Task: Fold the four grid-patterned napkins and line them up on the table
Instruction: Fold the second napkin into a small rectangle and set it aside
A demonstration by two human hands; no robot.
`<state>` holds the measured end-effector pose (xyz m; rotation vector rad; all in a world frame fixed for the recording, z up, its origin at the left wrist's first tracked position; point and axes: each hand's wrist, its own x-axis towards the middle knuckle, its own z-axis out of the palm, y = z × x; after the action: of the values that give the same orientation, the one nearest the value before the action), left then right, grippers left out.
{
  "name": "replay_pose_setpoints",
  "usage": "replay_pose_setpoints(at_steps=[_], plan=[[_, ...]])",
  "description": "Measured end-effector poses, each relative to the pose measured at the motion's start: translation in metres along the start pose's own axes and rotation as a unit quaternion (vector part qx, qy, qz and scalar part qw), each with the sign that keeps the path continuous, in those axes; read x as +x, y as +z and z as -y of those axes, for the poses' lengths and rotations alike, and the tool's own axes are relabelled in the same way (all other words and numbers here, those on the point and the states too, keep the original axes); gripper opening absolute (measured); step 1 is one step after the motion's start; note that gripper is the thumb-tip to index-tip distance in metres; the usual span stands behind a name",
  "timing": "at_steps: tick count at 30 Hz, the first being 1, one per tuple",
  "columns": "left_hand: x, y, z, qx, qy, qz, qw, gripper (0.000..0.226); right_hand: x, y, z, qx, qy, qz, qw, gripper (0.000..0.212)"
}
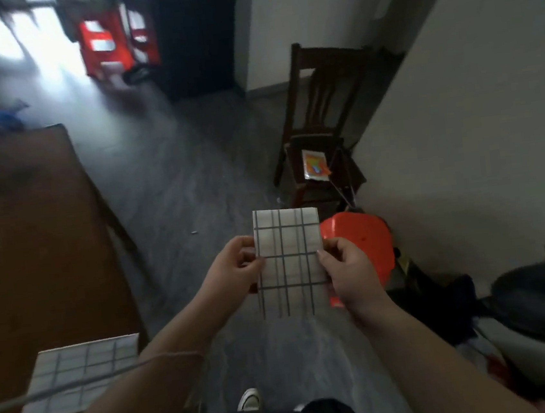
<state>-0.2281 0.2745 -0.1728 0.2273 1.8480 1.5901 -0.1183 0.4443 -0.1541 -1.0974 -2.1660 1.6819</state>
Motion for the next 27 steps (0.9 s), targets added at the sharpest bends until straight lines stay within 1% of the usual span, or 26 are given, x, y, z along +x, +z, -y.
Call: replay_pose_setpoints(at_steps=[3,6,9,11,14,18,23,27], plan=[[0.022,-0.029,-0.001,-0.038,-0.019,-0.083,0.996,0.019,0.055,0.039,0.017,-0.009,-0.027,0.079,0.996,0.008],[0.037,-0.055,0.004,-0.066,-0.036,-0.164,0.984,0.019,0.103,0.079,0.031,-0.016,-0.051,0.163,0.985,0.011],[0.046,-0.074,0.004,-0.090,-0.045,-0.234,0.967,0.019,0.145,0.114,0.043,-0.026,-0.078,0.256,0.963,0.008],[0.051,-0.080,0.001,-0.106,-0.049,-0.287,0.951,0.019,0.168,0.133,0.054,-0.036,-0.090,0.326,0.940,0.005],[0.058,-0.082,-0.004,-0.132,-0.066,-0.366,0.919,0.020,0.192,0.154,0.077,-0.079,-0.101,0.420,0.898,0.009],[0.064,-0.083,-0.008,-0.143,-0.089,-0.472,0.865,0.017,0.214,0.186,0.102,-0.131,-0.115,0.507,0.844,0.010],[0.062,-0.101,-0.002,-0.179,-0.121,-0.560,0.800,0.019,0.221,0.250,0.120,-0.197,-0.127,0.566,0.791,0.008],[0.063,-0.129,0.026,-0.182,-0.154,-0.609,0.757,0.020,0.217,0.316,0.115,-0.272,-0.149,0.593,0.743,0.008]])
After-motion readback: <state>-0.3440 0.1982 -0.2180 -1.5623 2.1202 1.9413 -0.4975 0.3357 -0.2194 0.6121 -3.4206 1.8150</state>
